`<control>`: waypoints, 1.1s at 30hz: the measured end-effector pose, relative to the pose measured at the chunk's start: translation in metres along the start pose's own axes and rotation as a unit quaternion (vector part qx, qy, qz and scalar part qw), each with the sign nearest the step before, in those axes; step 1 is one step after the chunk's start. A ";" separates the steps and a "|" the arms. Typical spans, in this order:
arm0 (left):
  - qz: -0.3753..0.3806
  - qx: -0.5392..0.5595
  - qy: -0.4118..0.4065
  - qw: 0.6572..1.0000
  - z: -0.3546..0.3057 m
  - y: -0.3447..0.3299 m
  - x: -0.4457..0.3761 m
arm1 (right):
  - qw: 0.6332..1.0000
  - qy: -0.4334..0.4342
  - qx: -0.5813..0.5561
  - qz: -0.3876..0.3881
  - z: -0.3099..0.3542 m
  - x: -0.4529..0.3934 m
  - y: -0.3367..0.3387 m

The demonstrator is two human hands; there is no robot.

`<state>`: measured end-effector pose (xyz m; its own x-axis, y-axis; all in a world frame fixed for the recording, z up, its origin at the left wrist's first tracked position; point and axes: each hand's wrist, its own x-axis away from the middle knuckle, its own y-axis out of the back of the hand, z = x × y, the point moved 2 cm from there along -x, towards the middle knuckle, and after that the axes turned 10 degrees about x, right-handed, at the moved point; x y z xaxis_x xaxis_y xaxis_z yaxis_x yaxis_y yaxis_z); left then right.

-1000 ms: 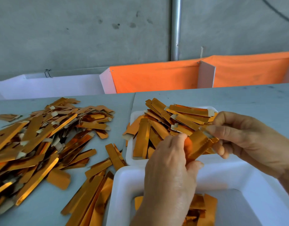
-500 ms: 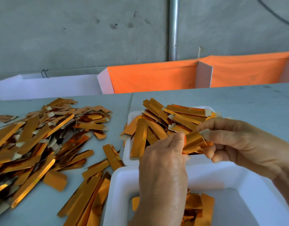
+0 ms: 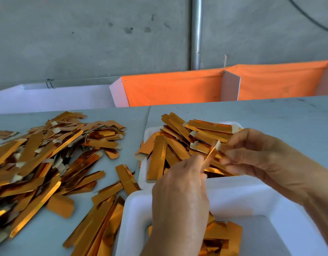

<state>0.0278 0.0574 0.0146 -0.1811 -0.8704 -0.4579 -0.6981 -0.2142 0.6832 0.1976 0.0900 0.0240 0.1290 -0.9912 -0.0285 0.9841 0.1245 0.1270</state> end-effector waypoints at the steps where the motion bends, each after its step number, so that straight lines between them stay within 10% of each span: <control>1: -0.014 -0.002 -0.013 1.000 0.000 0.001 0.000 | 1.000 0.012 -0.010 -0.021 0.000 0.001 0.001; 20: -0.014 -0.151 -0.019 0.988 0.004 -0.015 -0.002 | 0.991 0.074 0.102 0.033 0.010 0.007 -0.014; 33: -0.076 0.080 -0.037 0.993 -0.003 -0.009 0.009 | 0.993 0.107 0.053 0.025 0.013 0.006 -0.011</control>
<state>0.0349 0.0499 0.0060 -0.1122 -0.7972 -0.5931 -0.8207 -0.2622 0.5076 0.1860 0.0817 0.0355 0.2106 -0.9508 -0.2274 0.9589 0.1557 0.2371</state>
